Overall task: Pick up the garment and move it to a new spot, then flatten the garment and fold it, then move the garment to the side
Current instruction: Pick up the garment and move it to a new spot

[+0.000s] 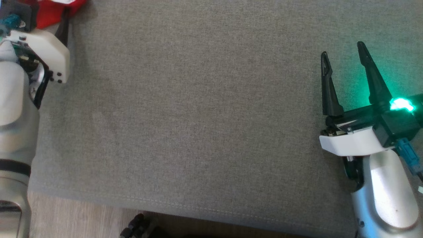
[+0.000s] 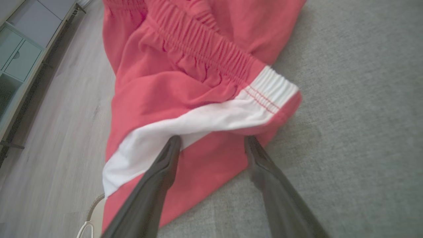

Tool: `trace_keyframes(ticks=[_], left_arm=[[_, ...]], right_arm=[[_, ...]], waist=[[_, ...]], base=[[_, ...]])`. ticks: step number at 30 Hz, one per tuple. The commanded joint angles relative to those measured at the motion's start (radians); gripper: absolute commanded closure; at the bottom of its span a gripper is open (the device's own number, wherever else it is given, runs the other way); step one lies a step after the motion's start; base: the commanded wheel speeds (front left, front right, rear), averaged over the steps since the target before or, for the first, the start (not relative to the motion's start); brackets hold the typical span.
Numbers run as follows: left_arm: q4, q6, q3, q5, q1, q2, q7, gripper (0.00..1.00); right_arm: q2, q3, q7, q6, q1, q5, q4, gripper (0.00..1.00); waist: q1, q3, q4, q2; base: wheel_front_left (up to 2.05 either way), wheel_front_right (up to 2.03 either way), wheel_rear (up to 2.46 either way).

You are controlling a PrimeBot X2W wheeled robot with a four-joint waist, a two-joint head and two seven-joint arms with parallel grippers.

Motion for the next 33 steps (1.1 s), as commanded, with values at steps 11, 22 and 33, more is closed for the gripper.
trace_keyframes(ticks=[11,22,33], left_arm=[[0.076,0.012,-0.010,-0.010,-0.092,0.077,-0.080,1.00],[0.065,0.032,-0.022,-0.009,-0.122,0.099,-0.148,1.00],[-0.068,0.031,-0.066,0.017,-0.140,0.144,-0.165,1.00]], right_arm=[[-0.001,0.020,-0.006,-0.001,-0.013,0.001,-0.026,0.00],[-0.001,0.016,-0.006,-0.001,0.000,0.020,-0.011,0.00],[-0.001,0.006,-0.006,-0.001,0.036,0.072,0.014,0.00]], waist=[[-0.0001,-0.010,-0.012,0.0000],[-0.0001,-0.080,-0.002,0.0000],[-0.0001,-0.234,-0.005,0.0000]], base=[[0.00,0.00,0.00],[0.00,0.00,0.00],[0.00,0.00,0.00]])
